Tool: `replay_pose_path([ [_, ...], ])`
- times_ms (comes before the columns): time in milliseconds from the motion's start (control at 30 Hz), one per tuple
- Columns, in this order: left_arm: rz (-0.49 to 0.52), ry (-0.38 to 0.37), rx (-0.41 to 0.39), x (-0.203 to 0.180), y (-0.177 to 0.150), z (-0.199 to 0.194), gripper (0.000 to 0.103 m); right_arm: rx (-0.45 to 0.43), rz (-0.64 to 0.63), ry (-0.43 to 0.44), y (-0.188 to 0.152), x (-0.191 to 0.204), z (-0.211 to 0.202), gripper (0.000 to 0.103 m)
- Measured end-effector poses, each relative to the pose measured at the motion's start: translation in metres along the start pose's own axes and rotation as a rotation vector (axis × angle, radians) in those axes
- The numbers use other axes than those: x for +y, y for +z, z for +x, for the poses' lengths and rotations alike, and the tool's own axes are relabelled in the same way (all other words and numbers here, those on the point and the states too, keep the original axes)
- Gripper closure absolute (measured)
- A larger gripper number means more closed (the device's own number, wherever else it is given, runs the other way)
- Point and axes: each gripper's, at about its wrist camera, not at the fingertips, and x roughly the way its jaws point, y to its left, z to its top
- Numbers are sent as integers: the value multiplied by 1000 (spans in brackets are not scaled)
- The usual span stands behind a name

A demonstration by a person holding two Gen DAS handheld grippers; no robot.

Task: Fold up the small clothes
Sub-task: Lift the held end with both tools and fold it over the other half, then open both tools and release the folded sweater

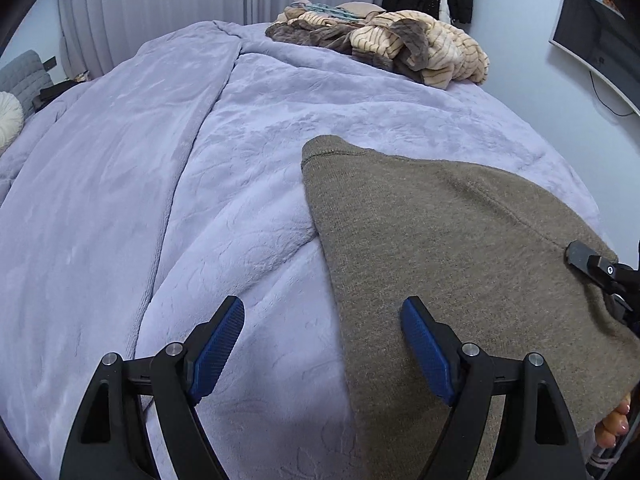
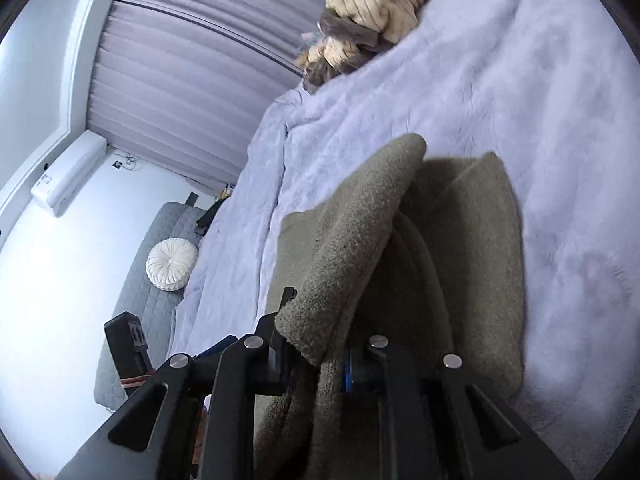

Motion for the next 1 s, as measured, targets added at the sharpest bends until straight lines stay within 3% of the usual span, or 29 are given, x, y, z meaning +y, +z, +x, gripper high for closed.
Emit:
replay_pose_path([
  [100,50,-10,7,-15,-1,5,21,-33,-31,-64,-12,-4,-22,83],
  [233,45,-16,38,-20,-10,20,21,40,77,-138,-17,-48,-8,83],
  [267,32,-15,41,-19,-12,22,16,57,76,-146,-21,-55,-5,84],
  [300,24,-4,37,-17,-13,22,10,54,77,-150,-22,-57,-4,83],
  [500,39,14,33,-7,-13,12,10,31,48,-246,-27,-51,-24,76],
  [600,52,31,26,-3,-19,5,10,24,79,-230,-34,-55,-36,74],
  [733,20,-3,65,6,-26,0,10,41,89,-194,-44,-53,-52,70],
  [900,25,-35,114,7,-36,-2,10,89,199,-52,-54,-61,-60,64],
  [967,57,-51,130,0,-39,-2,10,108,222,-16,-59,-61,-58,69],
  [1000,85,-62,142,-5,-43,-1,10,109,198,-16,-61,-57,-58,83],
])
